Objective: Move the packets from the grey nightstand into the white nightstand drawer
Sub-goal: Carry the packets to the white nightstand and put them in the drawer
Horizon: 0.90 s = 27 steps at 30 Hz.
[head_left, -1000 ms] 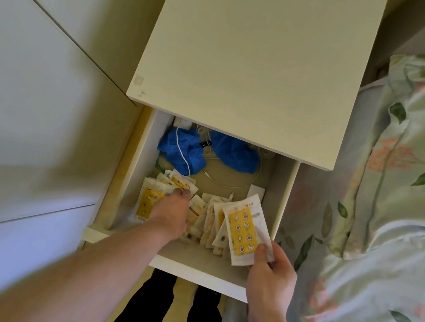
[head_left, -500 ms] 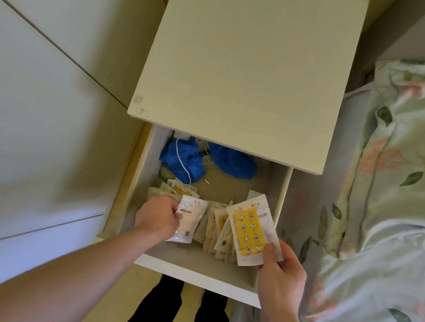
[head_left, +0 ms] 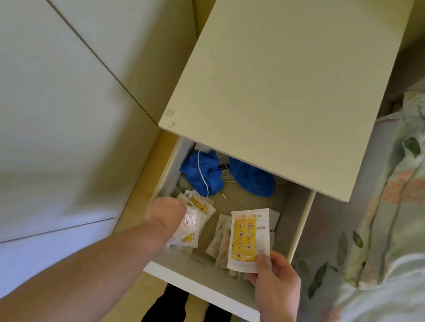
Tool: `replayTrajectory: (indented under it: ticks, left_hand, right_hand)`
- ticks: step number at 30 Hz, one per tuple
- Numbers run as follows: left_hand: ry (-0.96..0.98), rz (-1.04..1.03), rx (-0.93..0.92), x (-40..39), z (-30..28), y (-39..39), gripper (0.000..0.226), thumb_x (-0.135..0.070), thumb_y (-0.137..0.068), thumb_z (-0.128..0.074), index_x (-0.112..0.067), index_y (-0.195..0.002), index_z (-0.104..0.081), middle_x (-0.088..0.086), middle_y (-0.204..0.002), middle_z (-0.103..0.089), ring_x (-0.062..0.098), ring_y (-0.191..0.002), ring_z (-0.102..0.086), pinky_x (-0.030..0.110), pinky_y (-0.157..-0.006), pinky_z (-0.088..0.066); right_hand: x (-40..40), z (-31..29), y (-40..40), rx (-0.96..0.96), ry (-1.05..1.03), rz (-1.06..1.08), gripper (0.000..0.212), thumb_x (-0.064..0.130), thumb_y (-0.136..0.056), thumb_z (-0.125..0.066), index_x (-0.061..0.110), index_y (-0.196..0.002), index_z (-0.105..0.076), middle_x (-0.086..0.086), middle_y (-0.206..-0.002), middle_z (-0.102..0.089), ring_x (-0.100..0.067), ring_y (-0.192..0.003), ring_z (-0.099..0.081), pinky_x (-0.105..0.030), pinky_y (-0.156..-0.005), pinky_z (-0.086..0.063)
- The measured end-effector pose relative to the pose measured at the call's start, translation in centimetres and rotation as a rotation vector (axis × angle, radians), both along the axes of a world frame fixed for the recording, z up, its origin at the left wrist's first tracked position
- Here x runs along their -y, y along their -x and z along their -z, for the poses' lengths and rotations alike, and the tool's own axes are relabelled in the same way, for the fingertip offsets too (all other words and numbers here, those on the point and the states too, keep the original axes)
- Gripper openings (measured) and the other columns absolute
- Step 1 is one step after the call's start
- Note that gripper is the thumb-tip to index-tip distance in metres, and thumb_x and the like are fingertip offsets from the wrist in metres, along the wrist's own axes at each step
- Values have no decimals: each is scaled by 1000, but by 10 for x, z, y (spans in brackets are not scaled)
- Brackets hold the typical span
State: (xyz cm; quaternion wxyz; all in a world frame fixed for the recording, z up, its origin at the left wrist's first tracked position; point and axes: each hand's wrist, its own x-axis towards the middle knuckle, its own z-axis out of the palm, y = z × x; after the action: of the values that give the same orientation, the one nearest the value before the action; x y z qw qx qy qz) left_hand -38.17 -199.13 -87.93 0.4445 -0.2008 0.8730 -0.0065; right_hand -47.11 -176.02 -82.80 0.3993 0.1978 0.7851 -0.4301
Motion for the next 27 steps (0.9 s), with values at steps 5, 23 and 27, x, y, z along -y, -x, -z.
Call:
replayTrajectory:
  ticks: [5,23,27]
  left_hand:
    - [11,31,6,-1,7,2,25,-11,-97,-64,-13,-121,-66,3,-120,-69,19,-108,-69,30,-85,-56]
    - [-40,-372,-443,33,-68,-64,28,-45,-93,-56,-27,-73,-62,-12,-61,-61,5,-58,-57,24,-53,-50]
    - [-94,-444,-516,33,-65,-62,21,-45,-94,-58,-30,-81,-66,-16,-69,-65,4,-62,-60,25,-56,-54]
  right_hand:
    - [4,1,-3,41,-1,14,10,20,-99,-66,24,-101,-75,9,-90,-79,-14,-90,-76,-41,-88,-62]
    - [101,44,-59,247,-61,-330,8,25,-97,-63,28,-99,-70,5,-93,-74,-15,-84,-69,-35,-74,-62]
    - [120,48,-69,218,-94,-567,33,15,-96,-58,24,-127,-65,5,-107,-71,-11,-89,-64,-17,-66,-51]
